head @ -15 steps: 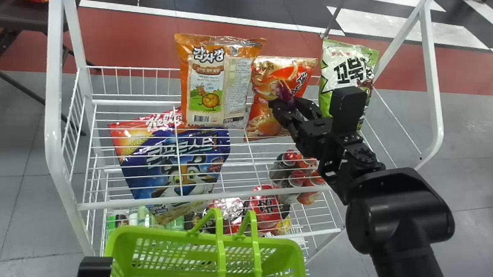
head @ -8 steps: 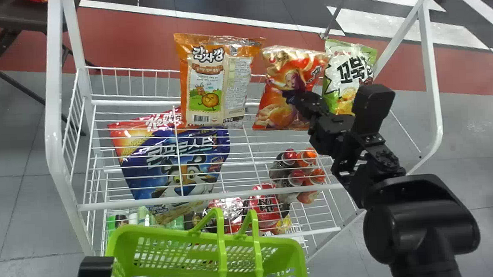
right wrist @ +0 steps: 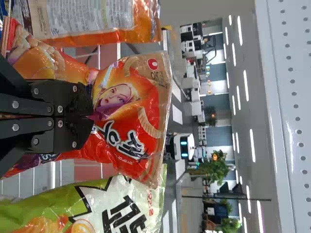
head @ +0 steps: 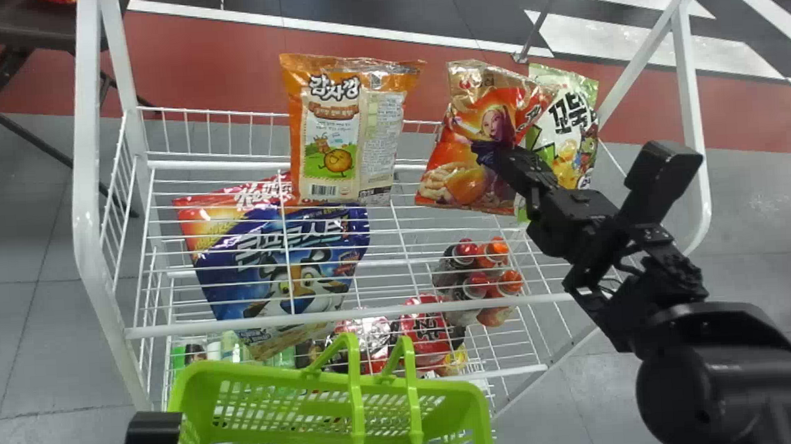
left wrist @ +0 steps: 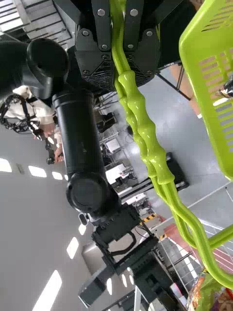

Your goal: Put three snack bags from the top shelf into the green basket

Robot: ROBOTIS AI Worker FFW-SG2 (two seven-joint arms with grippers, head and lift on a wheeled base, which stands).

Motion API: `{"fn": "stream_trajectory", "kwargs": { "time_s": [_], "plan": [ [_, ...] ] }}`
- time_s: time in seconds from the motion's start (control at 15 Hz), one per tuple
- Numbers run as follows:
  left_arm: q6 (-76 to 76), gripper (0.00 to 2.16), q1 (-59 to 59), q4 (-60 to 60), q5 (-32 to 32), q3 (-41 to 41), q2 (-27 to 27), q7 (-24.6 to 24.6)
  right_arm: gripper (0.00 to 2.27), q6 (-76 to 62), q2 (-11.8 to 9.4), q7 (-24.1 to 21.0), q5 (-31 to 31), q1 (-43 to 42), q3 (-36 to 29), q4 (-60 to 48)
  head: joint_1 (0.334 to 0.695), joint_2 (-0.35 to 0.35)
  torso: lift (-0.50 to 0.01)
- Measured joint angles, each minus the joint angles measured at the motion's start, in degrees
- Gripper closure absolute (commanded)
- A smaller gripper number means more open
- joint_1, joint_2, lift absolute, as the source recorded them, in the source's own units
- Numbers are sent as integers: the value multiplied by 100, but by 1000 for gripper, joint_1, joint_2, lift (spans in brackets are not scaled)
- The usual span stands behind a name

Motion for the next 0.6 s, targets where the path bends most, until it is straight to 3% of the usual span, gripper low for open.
{"fn": "stream_trajectory", "kwargs": {
  "time_s": [0.33,0.6],
  "plan": [
    [-27,1683,8,-34,5,6,14,-64,2243,971,216,275,-364,637,-535,-1100,695,-350,-45],
    [-136,1683,9,-7,15,22,10,-79,2243,4289,321,584,-1376,982,-1593,-2235,695,-350,-45]
  ]
}}
